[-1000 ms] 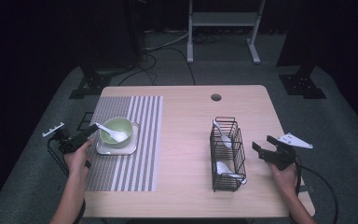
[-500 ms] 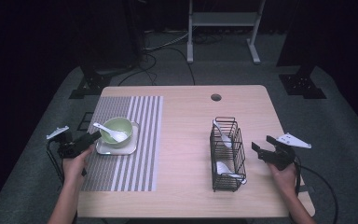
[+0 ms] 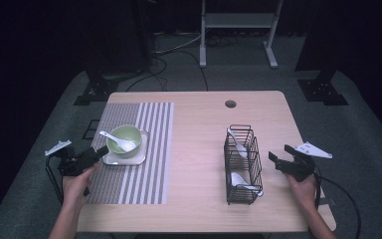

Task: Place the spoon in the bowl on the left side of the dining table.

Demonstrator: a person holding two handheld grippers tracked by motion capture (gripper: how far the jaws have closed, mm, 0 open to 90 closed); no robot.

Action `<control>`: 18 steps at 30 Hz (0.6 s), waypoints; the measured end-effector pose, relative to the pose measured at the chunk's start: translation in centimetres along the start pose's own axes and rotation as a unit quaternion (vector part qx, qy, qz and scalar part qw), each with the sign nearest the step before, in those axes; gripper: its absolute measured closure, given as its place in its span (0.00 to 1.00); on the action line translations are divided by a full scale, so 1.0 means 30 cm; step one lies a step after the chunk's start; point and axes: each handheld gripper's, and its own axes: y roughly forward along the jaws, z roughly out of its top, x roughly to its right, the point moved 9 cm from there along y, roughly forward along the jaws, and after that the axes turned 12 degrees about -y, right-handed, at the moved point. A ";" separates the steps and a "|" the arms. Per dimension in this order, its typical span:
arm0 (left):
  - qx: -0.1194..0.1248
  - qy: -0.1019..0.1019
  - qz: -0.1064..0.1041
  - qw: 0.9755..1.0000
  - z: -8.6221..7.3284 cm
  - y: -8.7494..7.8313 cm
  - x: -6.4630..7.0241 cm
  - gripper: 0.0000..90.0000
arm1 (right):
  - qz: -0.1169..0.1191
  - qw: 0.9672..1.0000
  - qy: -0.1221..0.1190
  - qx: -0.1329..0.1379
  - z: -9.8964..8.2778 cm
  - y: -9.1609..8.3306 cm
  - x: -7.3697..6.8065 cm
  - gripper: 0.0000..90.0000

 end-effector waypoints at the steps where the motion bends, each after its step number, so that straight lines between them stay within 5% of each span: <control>1: -0.003 0.002 0.001 1.000 -0.006 -0.001 -0.001 0.22 | 0.000 1.000 0.000 0.000 0.000 0.000 -0.001 0.24; 18: -0.005 0.023 -0.020 1.000 -0.075 -0.036 0.055 0.20 | -0.003 1.000 0.000 -0.001 0.000 0.000 0.000 0.24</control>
